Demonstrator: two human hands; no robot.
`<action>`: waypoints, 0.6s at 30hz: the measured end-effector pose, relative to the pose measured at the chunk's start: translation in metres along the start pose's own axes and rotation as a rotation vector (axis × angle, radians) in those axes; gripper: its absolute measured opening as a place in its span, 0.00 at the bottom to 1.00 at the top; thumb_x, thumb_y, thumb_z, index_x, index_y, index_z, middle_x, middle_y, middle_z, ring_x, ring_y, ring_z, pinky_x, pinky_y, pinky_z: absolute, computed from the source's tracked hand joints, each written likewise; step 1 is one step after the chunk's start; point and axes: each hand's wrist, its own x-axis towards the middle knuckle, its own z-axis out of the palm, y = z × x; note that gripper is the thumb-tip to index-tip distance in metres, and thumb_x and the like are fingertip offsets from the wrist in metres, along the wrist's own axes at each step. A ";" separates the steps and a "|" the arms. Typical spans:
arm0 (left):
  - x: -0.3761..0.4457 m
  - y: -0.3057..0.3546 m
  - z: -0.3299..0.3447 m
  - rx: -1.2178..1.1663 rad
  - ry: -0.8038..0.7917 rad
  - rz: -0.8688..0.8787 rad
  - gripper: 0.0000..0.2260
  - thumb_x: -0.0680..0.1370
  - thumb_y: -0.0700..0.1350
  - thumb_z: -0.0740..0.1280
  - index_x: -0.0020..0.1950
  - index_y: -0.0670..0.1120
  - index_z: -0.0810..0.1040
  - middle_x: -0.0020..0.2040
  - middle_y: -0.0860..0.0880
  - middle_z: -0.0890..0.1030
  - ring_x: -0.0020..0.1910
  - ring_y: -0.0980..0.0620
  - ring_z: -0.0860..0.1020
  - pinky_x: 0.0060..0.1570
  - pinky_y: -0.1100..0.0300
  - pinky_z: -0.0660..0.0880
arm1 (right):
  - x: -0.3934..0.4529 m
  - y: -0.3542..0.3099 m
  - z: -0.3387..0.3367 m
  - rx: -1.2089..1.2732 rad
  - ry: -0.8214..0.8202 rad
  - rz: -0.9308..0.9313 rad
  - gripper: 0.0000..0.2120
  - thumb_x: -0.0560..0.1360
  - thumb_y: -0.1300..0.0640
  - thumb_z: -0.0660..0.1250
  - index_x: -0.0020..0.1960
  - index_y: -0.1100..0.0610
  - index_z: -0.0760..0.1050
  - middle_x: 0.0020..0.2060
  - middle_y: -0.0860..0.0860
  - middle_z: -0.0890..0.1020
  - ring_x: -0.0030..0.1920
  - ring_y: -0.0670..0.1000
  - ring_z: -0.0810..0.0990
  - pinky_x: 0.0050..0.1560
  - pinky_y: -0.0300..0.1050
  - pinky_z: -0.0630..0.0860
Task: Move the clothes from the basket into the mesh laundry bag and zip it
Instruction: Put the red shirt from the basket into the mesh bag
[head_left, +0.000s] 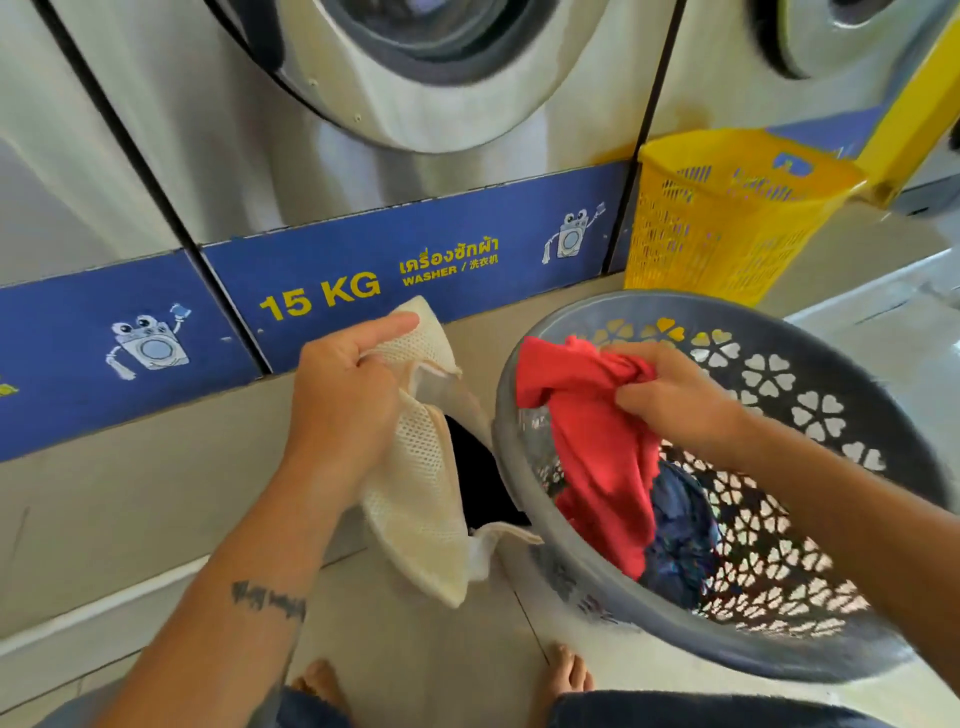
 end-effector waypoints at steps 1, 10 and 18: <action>-0.002 0.002 -0.004 -0.014 -0.004 0.014 0.24 0.74 0.34 0.55 0.59 0.55 0.82 0.60 0.49 0.81 0.40 0.59 0.80 0.29 0.75 0.67 | -0.009 -0.018 0.001 0.012 0.004 -0.063 0.15 0.60 0.66 0.57 0.44 0.70 0.74 0.30 0.56 0.72 0.29 0.53 0.70 0.25 0.49 0.65; -0.022 0.020 -0.034 -0.129 -0.121 0.138 0.23 0.75 0.32 0.58 0.56 0.55 0.83 0.55 0.57 0.82 0.51 0.64 0.79 0.49 0.74 0.71 | -0.047 -0.070 0.114 -0.339 -0.149 -0.308 0.05 0.67 0.59 0.64 0.38 0.49 0.71 0.33 0.45 0.76 0.34 0.40 0.77 0.37 0.43 0.76; -0.028 0.010 -0.054 -0.136 -0.195 0.161 0.25 0.77 0.32 0.56 0.54 0.57 0.83 0.58 0.61 0.81 0.59 0.64 0.76 0.57 0.71 0.70 | -0.034 -0.044 0.136 -0.965 -0.064 -0.452 0.12 0.70 0.46 0.59 0.50 0.49 0.74 0.43 0.49 0.82 0.46 0.58 0.80 0.53 0.55 0.70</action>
